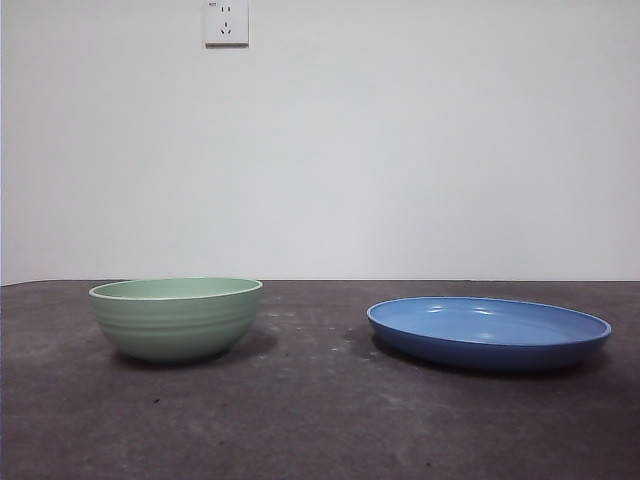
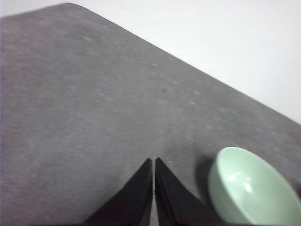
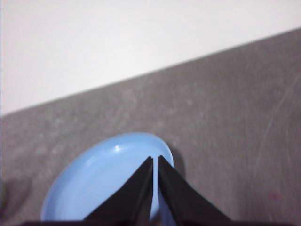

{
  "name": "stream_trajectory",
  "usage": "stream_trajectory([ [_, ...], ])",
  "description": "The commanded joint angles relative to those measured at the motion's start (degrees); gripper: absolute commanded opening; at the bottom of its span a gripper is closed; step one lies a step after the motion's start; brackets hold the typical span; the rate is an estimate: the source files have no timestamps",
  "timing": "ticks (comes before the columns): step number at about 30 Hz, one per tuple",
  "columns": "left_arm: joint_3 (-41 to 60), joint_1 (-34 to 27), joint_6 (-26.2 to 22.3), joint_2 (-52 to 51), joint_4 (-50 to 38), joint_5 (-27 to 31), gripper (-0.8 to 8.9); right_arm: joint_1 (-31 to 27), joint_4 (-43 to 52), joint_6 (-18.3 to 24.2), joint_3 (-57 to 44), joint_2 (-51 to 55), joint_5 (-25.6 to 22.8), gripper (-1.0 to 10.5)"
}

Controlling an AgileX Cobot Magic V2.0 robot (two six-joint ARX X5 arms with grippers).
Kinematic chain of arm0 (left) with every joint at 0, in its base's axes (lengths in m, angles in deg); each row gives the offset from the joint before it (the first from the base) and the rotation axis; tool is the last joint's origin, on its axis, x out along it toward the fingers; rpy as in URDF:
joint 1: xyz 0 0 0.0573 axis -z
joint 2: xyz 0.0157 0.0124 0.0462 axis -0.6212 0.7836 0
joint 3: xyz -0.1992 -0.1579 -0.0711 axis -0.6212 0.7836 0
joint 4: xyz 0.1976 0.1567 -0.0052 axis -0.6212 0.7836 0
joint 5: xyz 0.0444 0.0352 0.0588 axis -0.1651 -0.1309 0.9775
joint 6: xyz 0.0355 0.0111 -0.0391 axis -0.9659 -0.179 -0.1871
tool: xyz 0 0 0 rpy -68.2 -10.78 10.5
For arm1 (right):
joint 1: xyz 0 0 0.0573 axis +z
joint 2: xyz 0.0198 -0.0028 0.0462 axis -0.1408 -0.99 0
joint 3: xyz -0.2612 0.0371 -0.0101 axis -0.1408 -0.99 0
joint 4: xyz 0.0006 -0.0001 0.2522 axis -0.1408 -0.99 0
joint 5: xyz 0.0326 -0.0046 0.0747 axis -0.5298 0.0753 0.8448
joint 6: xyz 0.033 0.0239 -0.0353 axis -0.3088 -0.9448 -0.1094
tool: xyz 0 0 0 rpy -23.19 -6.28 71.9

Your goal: Place the green bowl on the blue plate

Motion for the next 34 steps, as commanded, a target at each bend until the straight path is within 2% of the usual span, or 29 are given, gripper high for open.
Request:
stream_trajectory([
  [1, -3.7, -0.1, 1.4, 0.2, 0.7, -0.7, 0.09, 0.0, 0.9, -0.9, 3.6, 0.0, -0.4, 0.1],
  [6, -10.0, -0.1, 0.8, 1.8, 4.1, -1.1, 0.09, 0.0, -4.3, -0.6, 10.5, -2.8, -3.0, 0.1],
  [11, -17.2, -0.1, -3.3, 6.4, 8.3, -3.3, 0.09, 0.0, -10.3, 3.2, 18.7, -8.5, -2.3, 0.1],
  [17, -26.0, -0.1, -10.3, 15.9, 14.8, -10.8, 0.09, 0.1, -20.2, 9.8, 29.6, -18.7, 3.5, 0.1],
  [25, -36.6, 0.0, -21.3, 30.0, 25.1, -23.2, 0.09, 0.2, -35.0, 19.8, 41.4, -33.3, 13.9, 0.1],
  [30, -41.2, 1.2, -26.7, 36.3, 31.6, -28.2, 0.09, 1.4, -43.0, 23.5, 45.9, -40.1, 19.7, 0.1],
  [34, -42.5, 3.6, -29.2, 38.9, 35.0, -31.2, 0.09, 3.3, -48.1, 25.3, 47.9, -43.6, 21.2, 0.1],
])
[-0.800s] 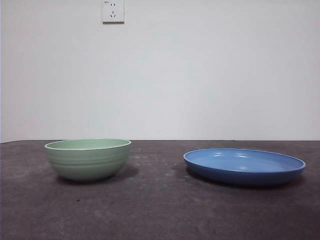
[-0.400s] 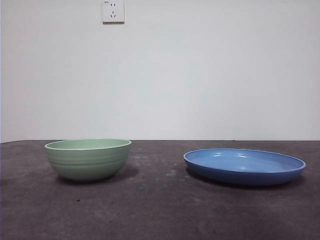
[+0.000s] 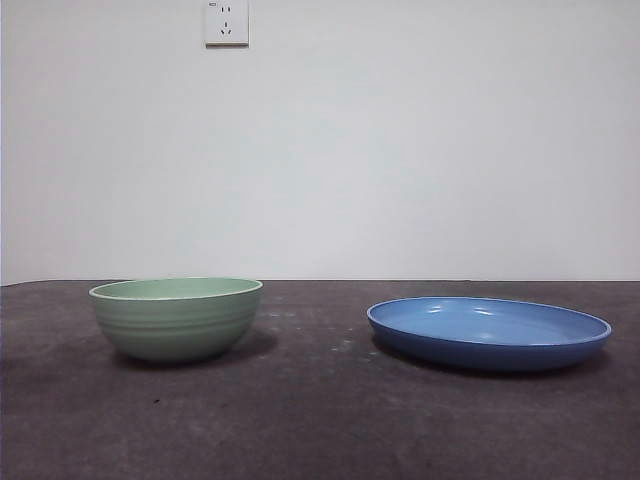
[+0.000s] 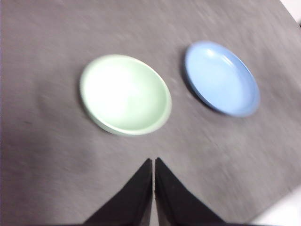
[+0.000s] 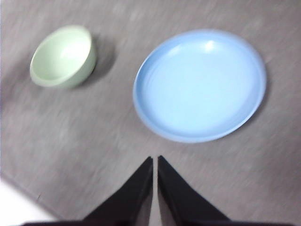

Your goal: Place the green bowl on the blue plate

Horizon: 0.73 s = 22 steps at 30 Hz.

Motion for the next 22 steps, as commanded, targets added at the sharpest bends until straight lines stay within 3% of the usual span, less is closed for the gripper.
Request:
stream_trajectory([
  [1, -1.3, 1.6, -3.6, 1.0, 1.3, -1.5, 0.09, 1.4, -2.3, 2.6, 1.6, -1.6, 0.5, 0.1],
  [13, -1.2, 4.4, -5.0, 1.3, 3.2, -1.4, 0.12, 4.6, -5.6, 3.4, 1.6, -2.4, 0.5, 0.1],
  [16, -1.2, 4.4, -4.8, 1.3, 3.2, -1.4, 1.02, 4.6, -5.6, 3.3, 1.6, -2.4, 0.5, 0.6],
  [20, -1.2, 4.4, -4.4, 1.3, 3.3, -1.4, 3.76, 4.6, -5.6, 2.9, 1.6, -2.4, 0.5, 3.8],
  [22, -1.2, 4.4, -4.1, 1.3, 3.4, -1.4, 4.37, 4.6, -5.5, 2.5, 1.6, -2.4, 0.5, 4.2],
])
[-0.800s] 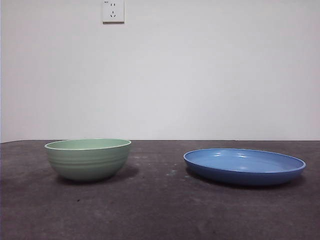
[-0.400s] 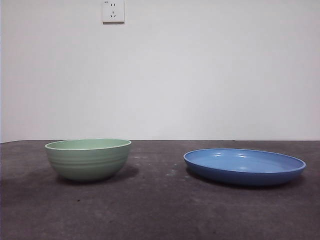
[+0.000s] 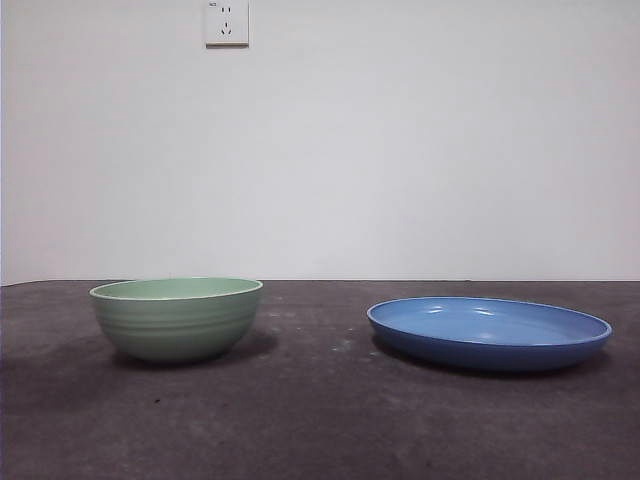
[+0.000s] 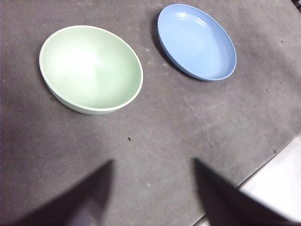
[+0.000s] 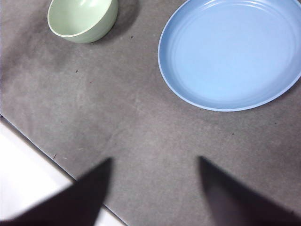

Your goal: Place the green bowl on the blue plate

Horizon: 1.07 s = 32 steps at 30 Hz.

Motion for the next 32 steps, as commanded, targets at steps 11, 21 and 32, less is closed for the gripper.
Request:
stream_trajectory([
  [11, -1.1, 0.1, 1.3, 0.3, -0.1, -0.3, 4.38, 0.2, 0.6, -0.8, 1.2, -0.4, 0.2, 4.2],
  [21, -5.8, 1.0, 2.7, 5.8, -0.3, 3.5, 4.36, 0.2, 1.4, -1.3, 1.2, -0.4, 0.2, 4.2],
  [32, -19.4, 7.1, 2.7, 25.0, -0.2, 15.6, 4.33, 0.2, 1.5, -1.6, 1.2, -0.4, 0.2, 4.2],
])
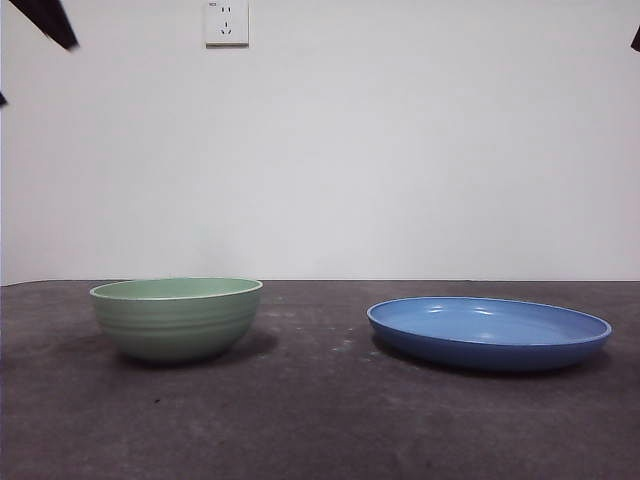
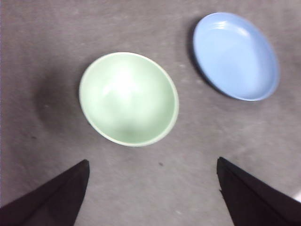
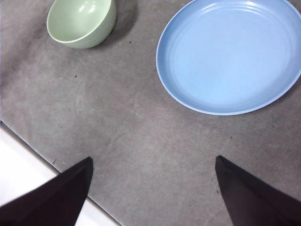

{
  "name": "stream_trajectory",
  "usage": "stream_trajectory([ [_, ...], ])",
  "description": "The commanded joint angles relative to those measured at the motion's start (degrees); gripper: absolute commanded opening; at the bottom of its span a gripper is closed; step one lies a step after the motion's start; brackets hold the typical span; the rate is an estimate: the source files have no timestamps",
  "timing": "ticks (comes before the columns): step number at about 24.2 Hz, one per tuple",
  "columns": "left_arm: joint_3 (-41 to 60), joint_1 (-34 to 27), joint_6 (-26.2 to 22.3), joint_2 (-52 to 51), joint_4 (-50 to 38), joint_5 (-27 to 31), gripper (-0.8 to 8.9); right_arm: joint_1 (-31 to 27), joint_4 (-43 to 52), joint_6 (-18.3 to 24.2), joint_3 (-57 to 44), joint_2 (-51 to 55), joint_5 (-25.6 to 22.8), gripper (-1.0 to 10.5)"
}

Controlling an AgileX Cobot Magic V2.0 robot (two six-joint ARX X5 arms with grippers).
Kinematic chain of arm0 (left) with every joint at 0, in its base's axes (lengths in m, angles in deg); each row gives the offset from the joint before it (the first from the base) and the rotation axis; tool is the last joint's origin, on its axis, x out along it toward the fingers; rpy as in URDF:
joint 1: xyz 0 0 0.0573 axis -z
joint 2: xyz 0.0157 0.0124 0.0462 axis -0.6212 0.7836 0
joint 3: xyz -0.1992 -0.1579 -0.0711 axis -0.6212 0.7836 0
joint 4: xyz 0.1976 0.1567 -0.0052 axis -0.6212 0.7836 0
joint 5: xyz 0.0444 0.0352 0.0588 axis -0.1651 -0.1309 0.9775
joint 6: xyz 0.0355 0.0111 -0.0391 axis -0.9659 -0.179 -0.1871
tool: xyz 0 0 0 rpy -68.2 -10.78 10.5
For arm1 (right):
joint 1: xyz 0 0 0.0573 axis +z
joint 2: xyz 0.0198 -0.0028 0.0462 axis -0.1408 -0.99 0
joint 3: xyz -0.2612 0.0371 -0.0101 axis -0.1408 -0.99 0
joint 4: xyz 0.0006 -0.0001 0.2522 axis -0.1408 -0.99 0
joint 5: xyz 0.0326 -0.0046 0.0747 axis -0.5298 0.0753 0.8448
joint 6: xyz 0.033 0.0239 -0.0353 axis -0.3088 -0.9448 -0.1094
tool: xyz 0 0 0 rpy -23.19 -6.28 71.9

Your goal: Place the green bowl on the blue plate

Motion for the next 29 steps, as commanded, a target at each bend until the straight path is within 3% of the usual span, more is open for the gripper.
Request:
stream_trajectory([
  [1, -4.0, 1.6, 0.1, 6.0, -0.3, 4.0, 4.33, 0.2, 0.5, -0.9, 1.2, -0.4, 0.2, 4.2],
  [12, -9.2, 4.5, -0.2, 30.7, -6.3, 15.5, 4.33, 0.2, 0.6, -1.1, 1.2, -0.4, 0.2, 4.2],
  [22, -9.2, 4.6, -0.2, 39.7, -11.2, 15.8, 3.91, 0.2, 0.7, -1.1, 1.2, -0.4, 0.1, 4.2],
  [27, -9.2, 4.6, -0.3, 39.9, -10.8, 15.8, 1.9, 0.2, 1.0, -1.1, 1.2, -0.4, 0.1, 4.2],
  [29, -9.1, 4.6, -0.3, 40.0, -10.4, 15.8, 1.65, 0.2, 1.0, -1.1, 1.2, -0.4, 0.2, 4.2],
])
